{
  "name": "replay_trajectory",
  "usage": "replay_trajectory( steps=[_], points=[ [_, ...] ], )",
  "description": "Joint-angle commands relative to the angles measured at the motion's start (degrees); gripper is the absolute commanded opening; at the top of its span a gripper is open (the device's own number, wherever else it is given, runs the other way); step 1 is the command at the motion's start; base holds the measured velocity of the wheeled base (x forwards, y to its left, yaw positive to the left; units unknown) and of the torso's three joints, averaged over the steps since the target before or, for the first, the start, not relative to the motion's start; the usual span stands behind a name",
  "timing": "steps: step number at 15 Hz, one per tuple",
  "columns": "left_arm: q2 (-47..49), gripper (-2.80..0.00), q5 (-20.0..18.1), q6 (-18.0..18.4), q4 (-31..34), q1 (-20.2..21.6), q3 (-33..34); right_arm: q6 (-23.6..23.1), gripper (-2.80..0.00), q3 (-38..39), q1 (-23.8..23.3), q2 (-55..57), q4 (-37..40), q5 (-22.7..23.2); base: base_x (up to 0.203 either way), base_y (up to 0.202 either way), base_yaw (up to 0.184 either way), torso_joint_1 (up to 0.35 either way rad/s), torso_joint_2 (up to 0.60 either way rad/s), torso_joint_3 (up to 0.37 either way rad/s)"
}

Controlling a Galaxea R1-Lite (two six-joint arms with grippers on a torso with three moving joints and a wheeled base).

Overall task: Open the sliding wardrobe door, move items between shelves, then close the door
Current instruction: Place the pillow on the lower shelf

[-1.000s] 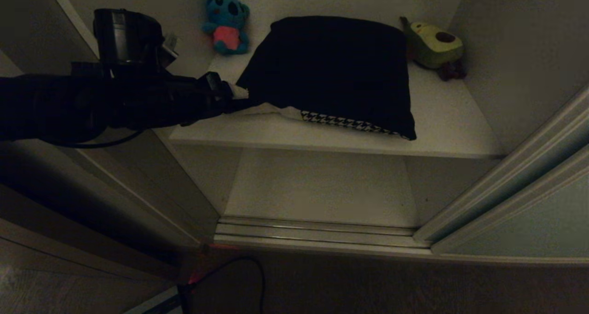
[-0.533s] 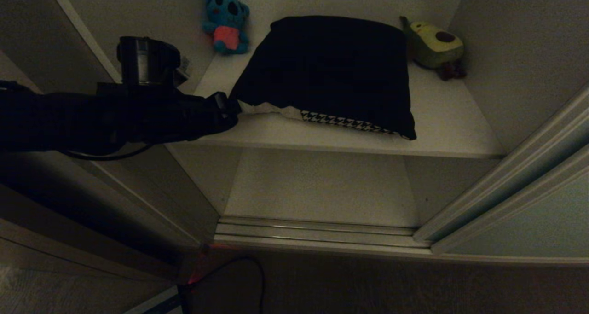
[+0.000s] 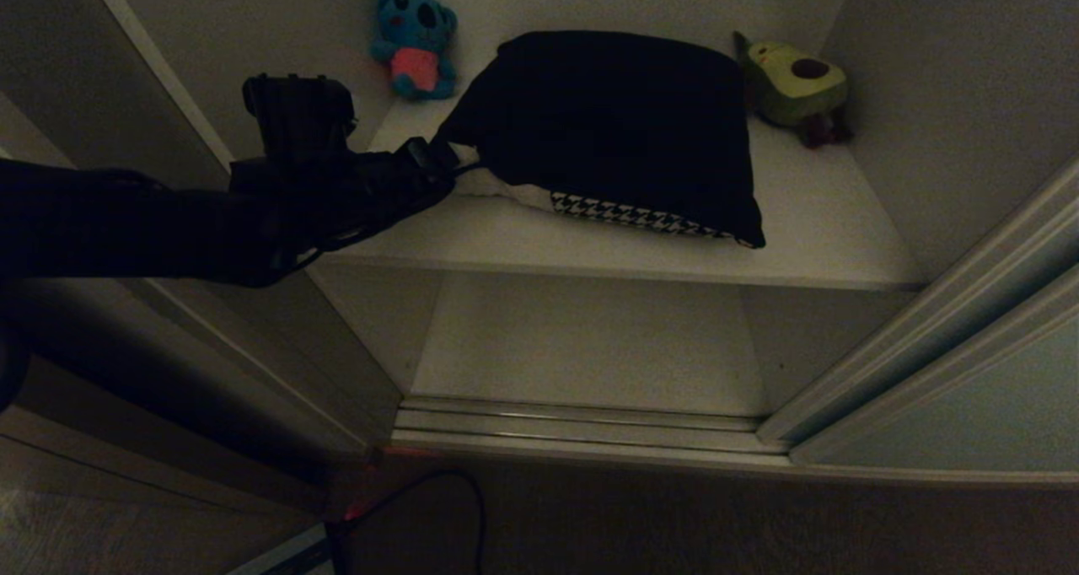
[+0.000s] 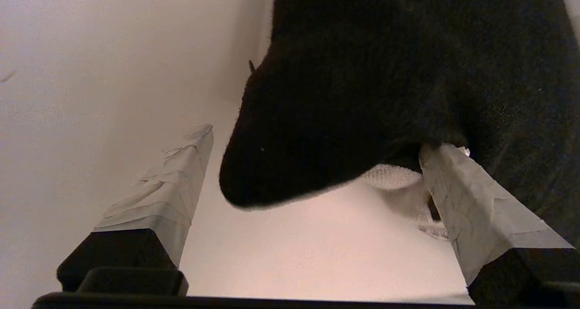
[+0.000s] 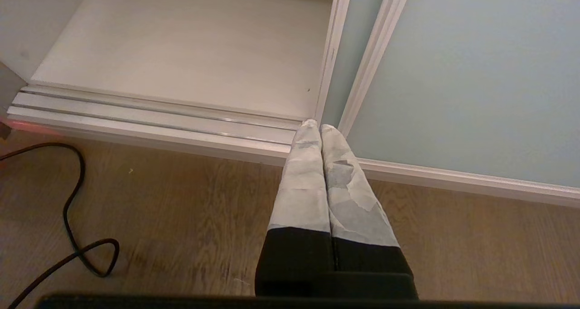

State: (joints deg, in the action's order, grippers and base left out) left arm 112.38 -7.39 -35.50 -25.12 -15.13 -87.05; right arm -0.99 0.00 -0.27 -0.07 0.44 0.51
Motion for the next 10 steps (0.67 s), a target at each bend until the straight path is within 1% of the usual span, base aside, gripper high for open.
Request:
replay_trajectory(
  steps=[1, 2, 3, 4, 6, 8, 10],
  points=[
    [2.7, 0.0, -2.2, -0.4, -1.1, 0.0, -0.8, -0.1, -2.8, 0.3, 0.0, 0.0, 0.0, 0.0, 0.0, 0.0, 0.0, 0.0, 0.0, 0.0],
    [3.5, 0.0, -3.6, -0.8, -1.4, 0.1, -1.3, -0.1, -2.8, 0.3, 0.0, 0.0, 0.0, 0.0, 0.0, 0.0, 0.0, 0.0, 0.0, 0.0],
    [3.8, 0.0, -4.2, -1.3, -1.7, 0.1, -1.7, -0.1, -2.8, 0.2, 0.0, 0.0, 0.0, 0.0, 0.0, 0.0, 0.0, 0.0, 0.0, 0.0],
    [4.1, 0.0, -4.9, -3.4, -3.2, 0.1, -2.7, 0.0, -2.8, 0.3, 0.0, 0.0, 0.0, 0.0, 0.0, 0.0, 0.0, 0.0, 0.0, 0.0],
    [2.8, 0.0, -8.1, -6.9, -5.9, 0.2, -3.2, -0.1, -2.8, 0.2, 0.0, 0.0, 0.0, 0.0, 0.0, 0.0, 0.0, 0.0, 0.0, 0.0],
    [-0.1, 0.0, -12.3, -10.2, -7.3, 0.6, -2.6, 0.0, -2.8, 0.3, 0.0, 0.0, 0.0, 0.0, 0.0, 0.0, 0.0, 0.0, 0.0, 0.0],
    [-3.3, 0.0, -14.4, -11.4, -8.8, 1.0, 0.2, -0.1, -2.8, 0.3, 0.0, 0.0, 0.0, 0.0, 0.0, 0.0, 0.0, 0.0, 0.0, 0.0]
  ],
)
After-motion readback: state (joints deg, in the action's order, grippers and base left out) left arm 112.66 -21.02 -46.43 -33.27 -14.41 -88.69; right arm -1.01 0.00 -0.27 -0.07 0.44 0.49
